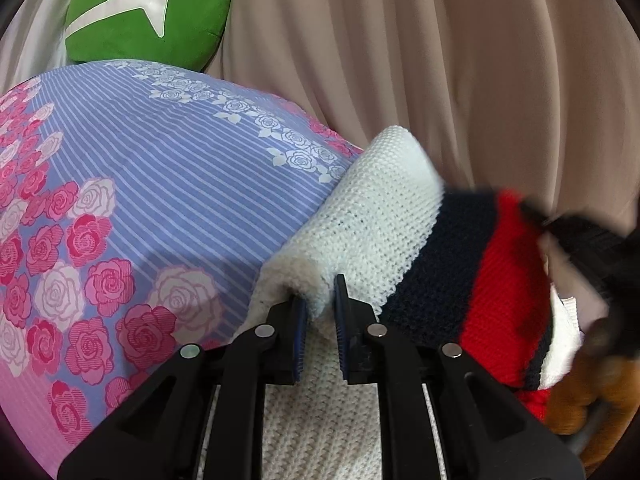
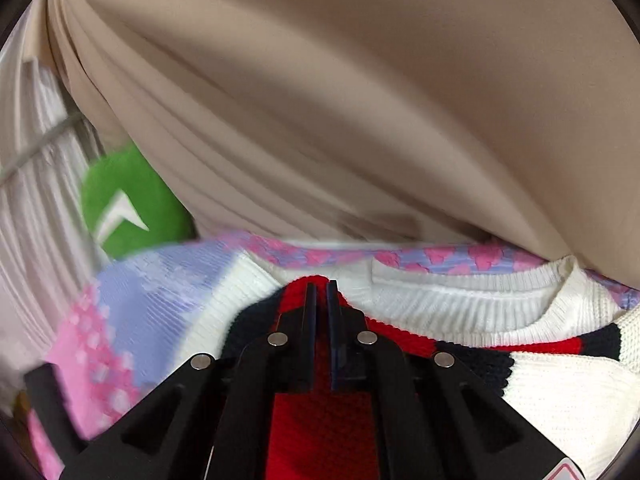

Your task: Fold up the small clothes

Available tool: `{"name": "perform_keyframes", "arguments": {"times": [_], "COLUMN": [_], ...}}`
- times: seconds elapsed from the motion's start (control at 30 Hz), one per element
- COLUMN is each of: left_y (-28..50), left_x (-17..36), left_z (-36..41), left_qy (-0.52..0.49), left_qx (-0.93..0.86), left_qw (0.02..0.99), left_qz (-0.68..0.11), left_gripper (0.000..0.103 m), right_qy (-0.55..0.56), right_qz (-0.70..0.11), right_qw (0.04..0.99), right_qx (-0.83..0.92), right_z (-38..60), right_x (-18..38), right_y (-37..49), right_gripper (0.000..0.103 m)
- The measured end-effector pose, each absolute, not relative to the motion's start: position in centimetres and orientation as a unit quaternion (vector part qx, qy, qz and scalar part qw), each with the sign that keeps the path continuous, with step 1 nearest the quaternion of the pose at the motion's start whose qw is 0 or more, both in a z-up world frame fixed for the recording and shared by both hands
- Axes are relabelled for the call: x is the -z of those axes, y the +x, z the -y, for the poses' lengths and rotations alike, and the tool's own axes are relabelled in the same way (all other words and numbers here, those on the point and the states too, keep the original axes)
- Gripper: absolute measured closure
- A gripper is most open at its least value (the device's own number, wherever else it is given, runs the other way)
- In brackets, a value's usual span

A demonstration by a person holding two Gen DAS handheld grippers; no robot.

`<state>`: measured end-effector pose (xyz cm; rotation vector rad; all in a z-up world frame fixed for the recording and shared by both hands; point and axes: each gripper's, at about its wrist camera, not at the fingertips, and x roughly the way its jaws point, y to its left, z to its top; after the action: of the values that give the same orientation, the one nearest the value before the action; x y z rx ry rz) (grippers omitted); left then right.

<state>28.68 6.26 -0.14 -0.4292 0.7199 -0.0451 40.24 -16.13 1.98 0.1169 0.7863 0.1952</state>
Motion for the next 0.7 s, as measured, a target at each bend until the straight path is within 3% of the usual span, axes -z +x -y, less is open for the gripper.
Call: {"name": "perform_keyframes", "arguments": {"times": [0.1,0.33,0.5,0.7], "left_y": [28.7,28.6,28.6,28.6], "left_x": [0.1,0.1,0.1,0.1], "left_z": [-6.2,-6.3,-6.2,-6.1], "left_qy": [-0.205,-0.205,-0.2,-0.193], "left_qx": [0.024,0.022,0.018,0.015], "left_qw": [0.914,0.913,0.915,0.916], "left_qz": [-0.35,-0.351,-0.351,-0.351], "left_gripper": [0.09,0.09,0.09,0.089], "right_qy": [0.072,0.127,0.144,0.223], "right_qz": [-0.391,-0.316,-0.285,-0.325], "right_qw": [0.913,0.935,0.947,0.918], "right_qx": [-0.091,-0.1,0.044,0.033], "right_z": [16.7,20.2,29.7,35.1], "right_x": [-0.8,-3.9,-3.2,0.2], "right_y": [41.1,33.8,27.1,25.9], "right_gripper": [0.101,0.09,0.04,0.039]}}
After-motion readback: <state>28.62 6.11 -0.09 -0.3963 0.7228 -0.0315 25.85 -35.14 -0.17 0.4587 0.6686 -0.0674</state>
